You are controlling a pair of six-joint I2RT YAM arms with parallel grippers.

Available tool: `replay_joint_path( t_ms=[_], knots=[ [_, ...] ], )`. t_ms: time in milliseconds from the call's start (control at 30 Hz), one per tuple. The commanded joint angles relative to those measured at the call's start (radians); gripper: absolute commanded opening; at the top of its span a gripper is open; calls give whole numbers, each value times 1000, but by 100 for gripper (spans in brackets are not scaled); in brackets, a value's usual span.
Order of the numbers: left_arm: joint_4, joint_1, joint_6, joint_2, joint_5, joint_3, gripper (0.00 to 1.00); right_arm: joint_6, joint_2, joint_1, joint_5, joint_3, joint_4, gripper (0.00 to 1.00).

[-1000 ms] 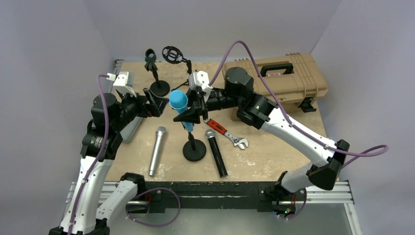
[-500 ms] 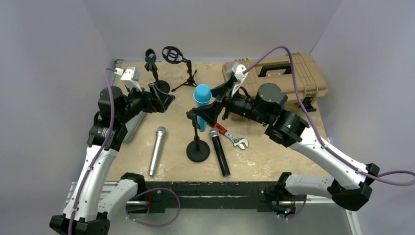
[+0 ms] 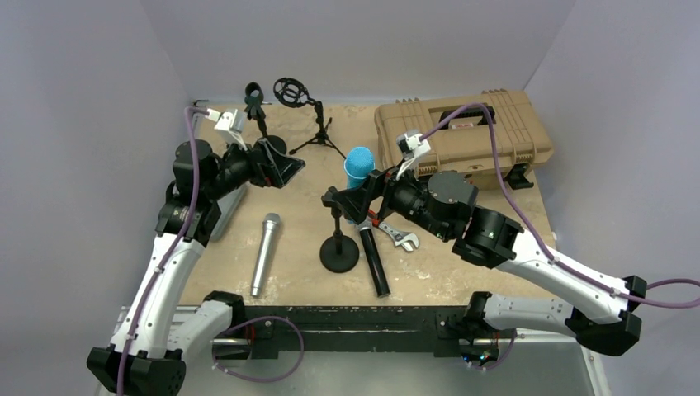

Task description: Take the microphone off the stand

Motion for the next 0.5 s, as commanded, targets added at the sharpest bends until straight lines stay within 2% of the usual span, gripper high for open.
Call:
replay_joint_path(
  t_ms=[0,100,267,400,467],
  knots=[
    [170,-11,-2,11,240,-33,96,9,-14,29,176,-31,9,86],
    [185,-54,63,18,341,-47,96,-31,-22,30,189,-48,38,71],
    [194,-160,176,35,377,-88,100,-123,-8,30,140,-61,68,60],
    [342,-179,159,48,426,-141,100,-178,-25,29,95,-89,108,46],
    [400,-186,167,43,442,-166,100,-198,-42,29,100,-105,118,36]
  ],
)
